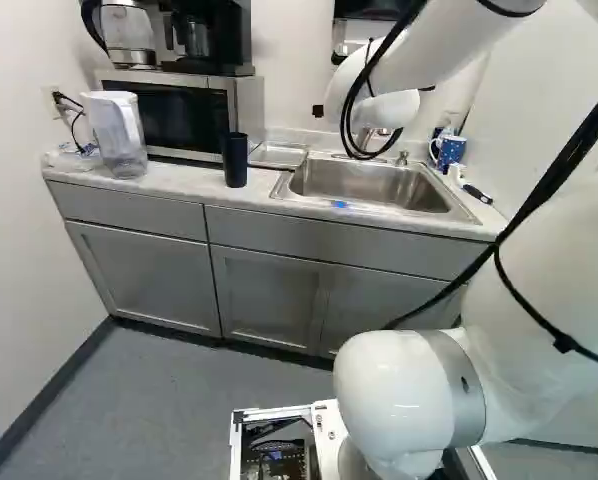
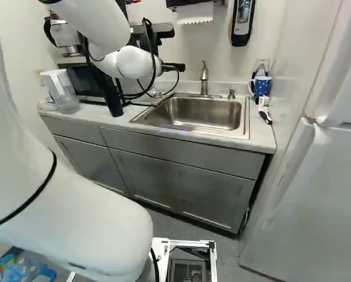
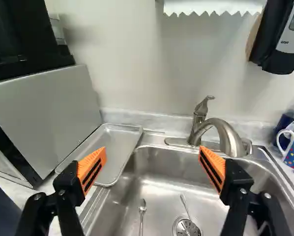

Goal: Rinse the cup and place it in the tray

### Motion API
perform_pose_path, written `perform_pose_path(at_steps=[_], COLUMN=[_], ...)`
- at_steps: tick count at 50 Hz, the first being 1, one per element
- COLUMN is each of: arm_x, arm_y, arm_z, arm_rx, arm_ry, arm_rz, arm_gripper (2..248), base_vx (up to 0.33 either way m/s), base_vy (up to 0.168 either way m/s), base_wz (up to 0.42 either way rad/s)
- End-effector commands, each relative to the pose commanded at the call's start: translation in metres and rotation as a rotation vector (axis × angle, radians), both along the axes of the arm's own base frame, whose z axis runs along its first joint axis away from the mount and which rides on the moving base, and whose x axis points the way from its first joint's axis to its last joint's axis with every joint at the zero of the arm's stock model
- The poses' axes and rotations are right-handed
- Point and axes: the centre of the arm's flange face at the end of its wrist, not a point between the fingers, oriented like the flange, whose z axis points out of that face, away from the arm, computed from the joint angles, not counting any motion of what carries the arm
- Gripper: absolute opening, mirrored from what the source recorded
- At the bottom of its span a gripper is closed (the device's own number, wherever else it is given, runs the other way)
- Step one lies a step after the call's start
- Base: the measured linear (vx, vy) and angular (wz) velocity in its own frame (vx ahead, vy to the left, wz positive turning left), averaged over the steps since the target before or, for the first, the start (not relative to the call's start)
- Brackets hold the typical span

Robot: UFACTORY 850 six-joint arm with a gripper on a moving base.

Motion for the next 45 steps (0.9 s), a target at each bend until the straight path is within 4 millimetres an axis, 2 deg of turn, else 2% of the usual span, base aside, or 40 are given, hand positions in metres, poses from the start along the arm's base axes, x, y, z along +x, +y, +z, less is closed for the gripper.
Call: perform_pose_path(at_steps=[15,45], arm_x=[0.0000,0.0000], arm_y=[0.0000,0.0000], arm_z=[0.0000,0.0000], arm_rx=[0.000,0.000], arm_ry=[0.000,0.000], arm_rz=[0.000,0.000], arm_gripper=[247,247], base_vx=[0.027,0.053], base_vy=[-0.106,-0.047], base_wz=[0.087,0.119])
